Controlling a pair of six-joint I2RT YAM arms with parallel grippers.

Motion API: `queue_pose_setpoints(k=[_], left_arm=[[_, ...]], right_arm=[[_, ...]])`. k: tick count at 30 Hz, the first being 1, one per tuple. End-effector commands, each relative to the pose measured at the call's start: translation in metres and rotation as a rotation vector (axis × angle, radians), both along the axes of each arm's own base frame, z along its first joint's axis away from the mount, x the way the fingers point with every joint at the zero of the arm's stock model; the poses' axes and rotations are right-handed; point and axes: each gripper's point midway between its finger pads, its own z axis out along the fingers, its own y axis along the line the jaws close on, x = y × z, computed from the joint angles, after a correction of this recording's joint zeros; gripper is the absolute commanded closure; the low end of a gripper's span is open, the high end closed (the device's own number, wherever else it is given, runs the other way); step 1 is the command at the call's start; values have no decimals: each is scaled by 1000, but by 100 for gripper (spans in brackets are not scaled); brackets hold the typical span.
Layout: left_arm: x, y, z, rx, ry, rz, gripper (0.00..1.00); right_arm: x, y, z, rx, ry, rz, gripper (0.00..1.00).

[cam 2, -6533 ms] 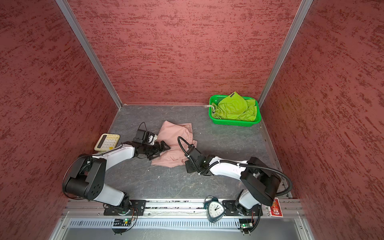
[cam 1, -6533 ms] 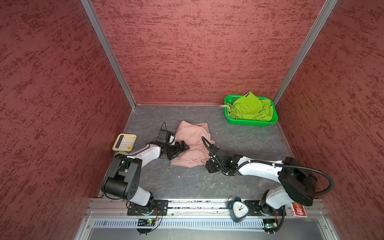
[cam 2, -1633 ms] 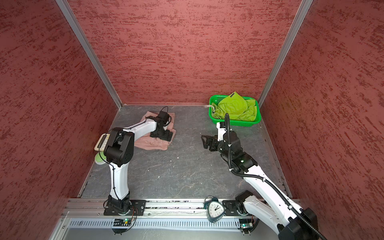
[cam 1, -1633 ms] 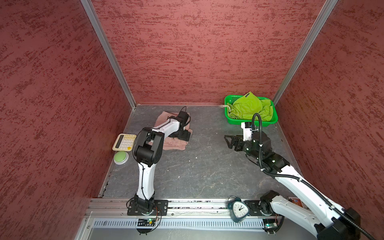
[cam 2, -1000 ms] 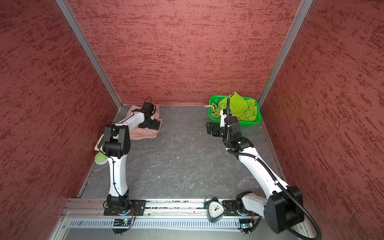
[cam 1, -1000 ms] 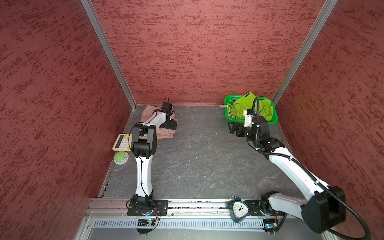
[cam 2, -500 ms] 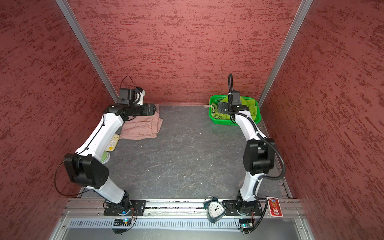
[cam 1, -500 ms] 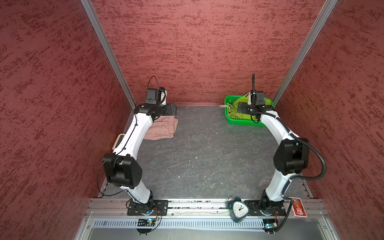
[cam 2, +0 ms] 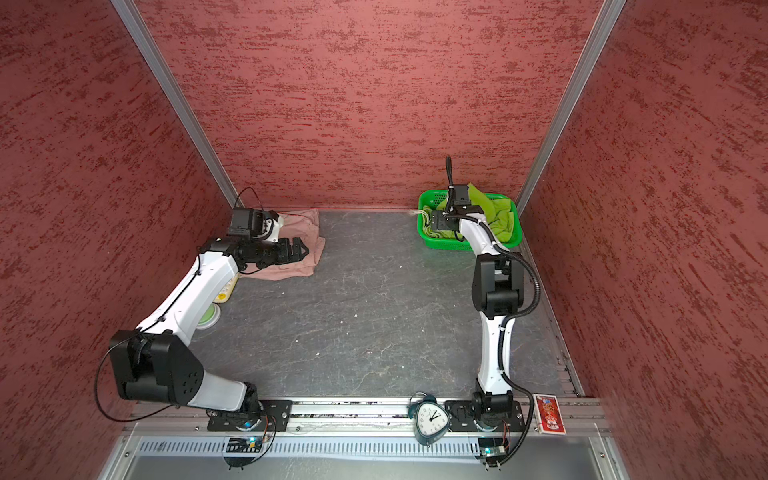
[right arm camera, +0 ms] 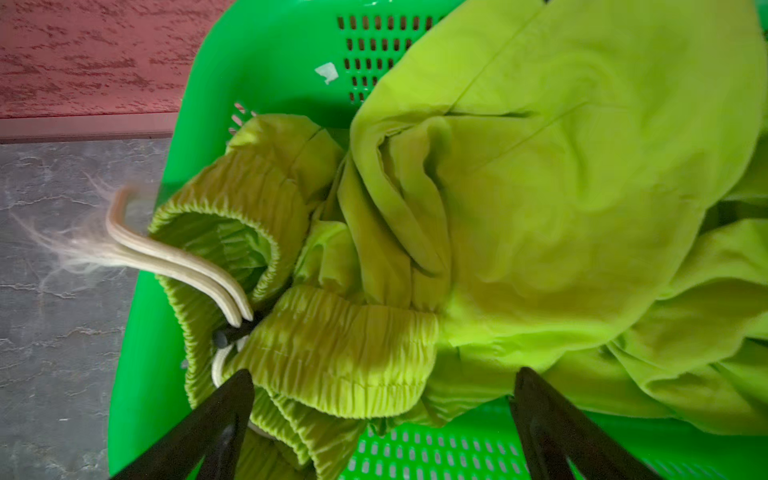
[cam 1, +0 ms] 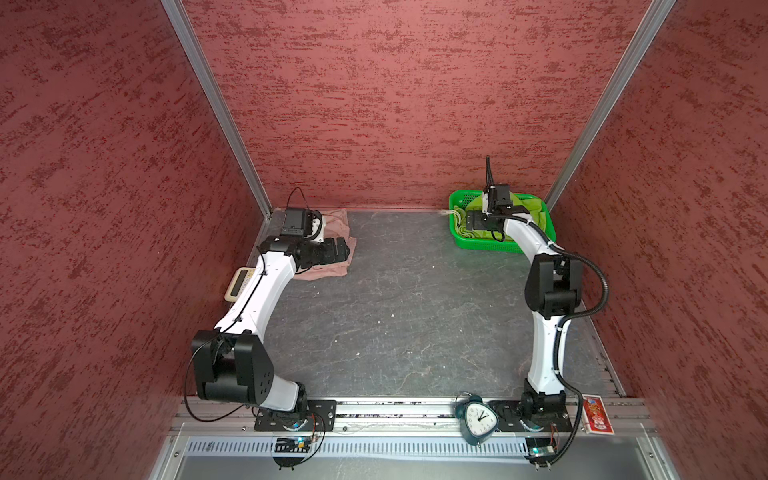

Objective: Fold and stack the shorts
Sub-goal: 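Slide the pink shorts toward the far wall with left gripper while right reaches basket, then grasp the lime-green shorts in the basket with the right gripper and lift them out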

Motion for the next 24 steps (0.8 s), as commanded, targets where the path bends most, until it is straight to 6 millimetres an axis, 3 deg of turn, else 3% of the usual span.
queue_pose_setpoints(k=[1, 10, 13, 16, 19, 20, 22, 24], left_arm=[[-1, -2, 7, -33, -20, -4, 1], [-7, 0, -4, -41, 13, 15, 1], [-6, 1, -4, -41, 9, 16, 1], [-6, 3, -4, -43, 11, 16, 1], [-6, 3, -4, -47, 12, 15, 1], [-6, 3, -5, -50, 15, 14, 1], [-6, 3, -6, -53, 17, 16, 1], [-6, 2, -6, -56, 13, 14, 1]], right_arm=[[10, -4, -7, -16, -9, -10, 4], [23, -16, -39, -64, 34, -77, 10], [29, -16, -51, -60, 47, -82, 23], [34, -17, -57, -50, 54, -87, 48], [37, -19, -43, -47, 27, -97, 84], [38, -21, -33, -53, 6, -106, 92], [39, -24, -8, -65, -42, -119, 100], [39, -29, 23, -77, -100, -138, 100]])
